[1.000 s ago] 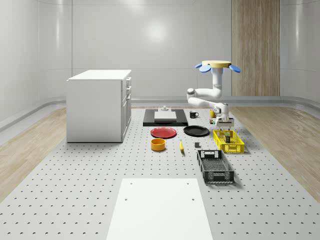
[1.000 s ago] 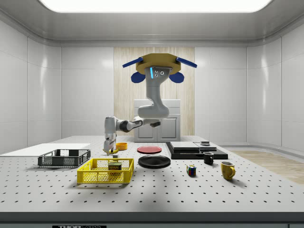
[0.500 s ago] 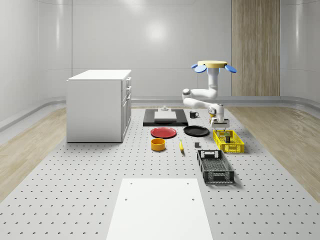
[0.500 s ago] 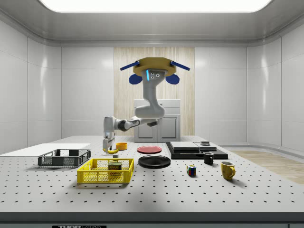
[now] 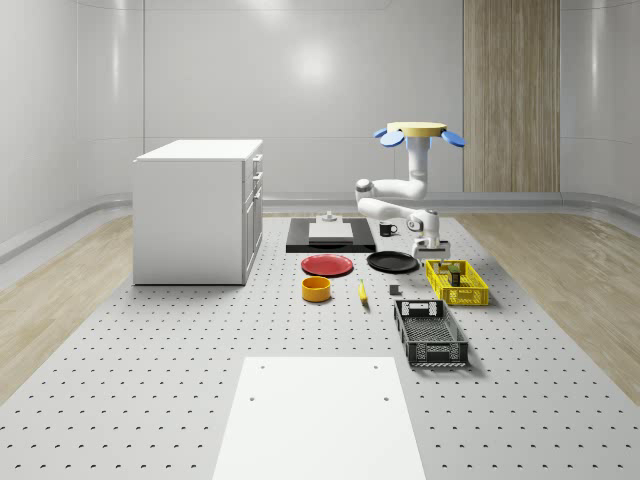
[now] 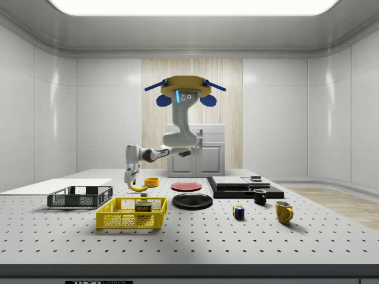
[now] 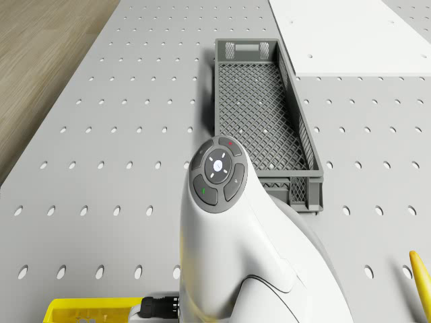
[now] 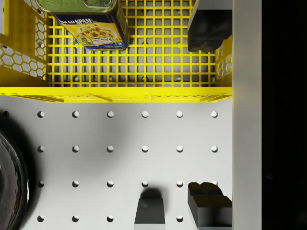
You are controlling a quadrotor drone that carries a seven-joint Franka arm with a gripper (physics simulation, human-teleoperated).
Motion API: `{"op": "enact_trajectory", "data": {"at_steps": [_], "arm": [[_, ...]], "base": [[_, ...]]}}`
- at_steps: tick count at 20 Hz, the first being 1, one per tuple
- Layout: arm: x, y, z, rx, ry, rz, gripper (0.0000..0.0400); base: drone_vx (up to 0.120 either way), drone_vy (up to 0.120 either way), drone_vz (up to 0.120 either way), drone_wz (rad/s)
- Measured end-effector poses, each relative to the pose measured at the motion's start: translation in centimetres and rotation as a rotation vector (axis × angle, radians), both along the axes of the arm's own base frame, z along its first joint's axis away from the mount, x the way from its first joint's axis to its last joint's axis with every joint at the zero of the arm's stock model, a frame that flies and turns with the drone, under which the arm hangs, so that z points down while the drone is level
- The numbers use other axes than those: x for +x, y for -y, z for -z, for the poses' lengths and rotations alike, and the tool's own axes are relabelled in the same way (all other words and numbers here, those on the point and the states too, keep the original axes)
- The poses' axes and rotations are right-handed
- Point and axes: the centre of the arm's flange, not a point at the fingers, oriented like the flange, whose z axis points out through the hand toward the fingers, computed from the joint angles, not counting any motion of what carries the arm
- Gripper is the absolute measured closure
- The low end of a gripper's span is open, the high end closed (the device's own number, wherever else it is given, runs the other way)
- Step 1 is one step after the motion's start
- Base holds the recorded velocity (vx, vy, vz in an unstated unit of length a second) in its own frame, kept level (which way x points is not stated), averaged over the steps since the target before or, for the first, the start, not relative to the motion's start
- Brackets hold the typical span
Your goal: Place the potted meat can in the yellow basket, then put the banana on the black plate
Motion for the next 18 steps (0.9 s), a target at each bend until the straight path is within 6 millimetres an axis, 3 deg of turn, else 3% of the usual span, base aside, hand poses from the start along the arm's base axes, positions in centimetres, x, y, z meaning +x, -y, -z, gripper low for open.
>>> {"op": "enact_trajectory", "data": {"at_steps": [5, 14, 18], "arm": [[0.00, 0.00, 0.00, 0.000, 0.000, 0.000, 0.0000], [0.00, 0.00, 0.00, 0.000, 0.000, 0.000, 0.0000], [0.00, 0.00, 0.00, 0.000, 0.000, 0.000, 0.0000]], "base": [[0.064, -0.120, 0.000, 0.000], [0.000, -0.120, -0.120, 0.000], [0.000, -0.120, -0.020, 0.000]]}}
